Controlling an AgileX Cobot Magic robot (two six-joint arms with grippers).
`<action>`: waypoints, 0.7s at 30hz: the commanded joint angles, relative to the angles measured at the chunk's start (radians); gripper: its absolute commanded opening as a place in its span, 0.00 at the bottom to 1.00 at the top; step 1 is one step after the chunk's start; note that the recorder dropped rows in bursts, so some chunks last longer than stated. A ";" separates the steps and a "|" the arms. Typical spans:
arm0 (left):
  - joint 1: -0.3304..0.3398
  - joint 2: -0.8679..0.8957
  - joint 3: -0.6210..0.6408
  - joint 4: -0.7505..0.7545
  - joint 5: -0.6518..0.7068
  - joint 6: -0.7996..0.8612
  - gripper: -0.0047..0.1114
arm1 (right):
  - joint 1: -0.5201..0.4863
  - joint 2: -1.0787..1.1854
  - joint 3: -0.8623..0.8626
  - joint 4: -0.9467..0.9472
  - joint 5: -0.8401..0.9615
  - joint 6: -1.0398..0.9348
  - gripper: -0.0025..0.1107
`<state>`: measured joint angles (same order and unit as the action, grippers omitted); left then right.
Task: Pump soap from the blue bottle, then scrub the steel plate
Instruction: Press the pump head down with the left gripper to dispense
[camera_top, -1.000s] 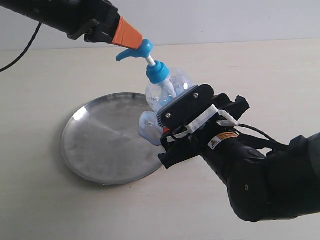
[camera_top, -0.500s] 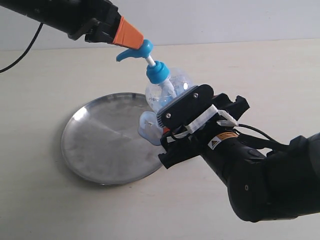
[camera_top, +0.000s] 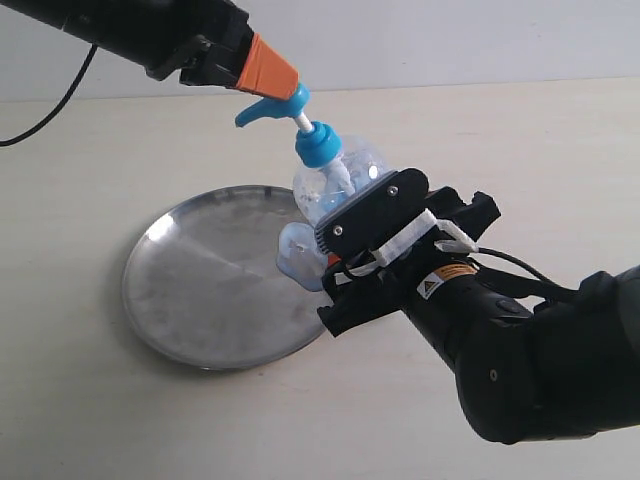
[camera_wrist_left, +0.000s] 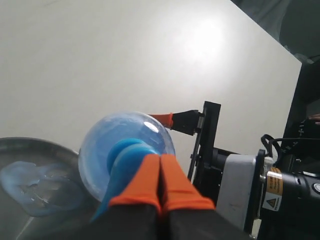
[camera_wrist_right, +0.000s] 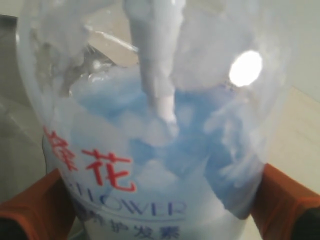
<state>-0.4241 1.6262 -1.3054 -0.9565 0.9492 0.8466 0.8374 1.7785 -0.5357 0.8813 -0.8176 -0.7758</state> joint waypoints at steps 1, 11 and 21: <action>-0.014 0.026 0.011 0.095 0.015 -0.020 0.04 | 0.000 -0.018 -0.008 -0.055 -0.067 -0.004 0.02; -0.017 0.076 0.011 0.088 0.001 -0.015 0.04 | 0.000 -0.018 -0.008 -0.055 -0.067 -0.004 0.02; -0.017 0.076 0.011 0.090 0.005 -0.013 0.04 | 0.000 -0.018 -0.008 -0.074 -0.067 0.004 0.02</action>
<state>-0.4241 1.6655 -1.3130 -0.9400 0.9066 0.8336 0.8338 1.7785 -0.5337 0.9032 -0.8263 -0.7777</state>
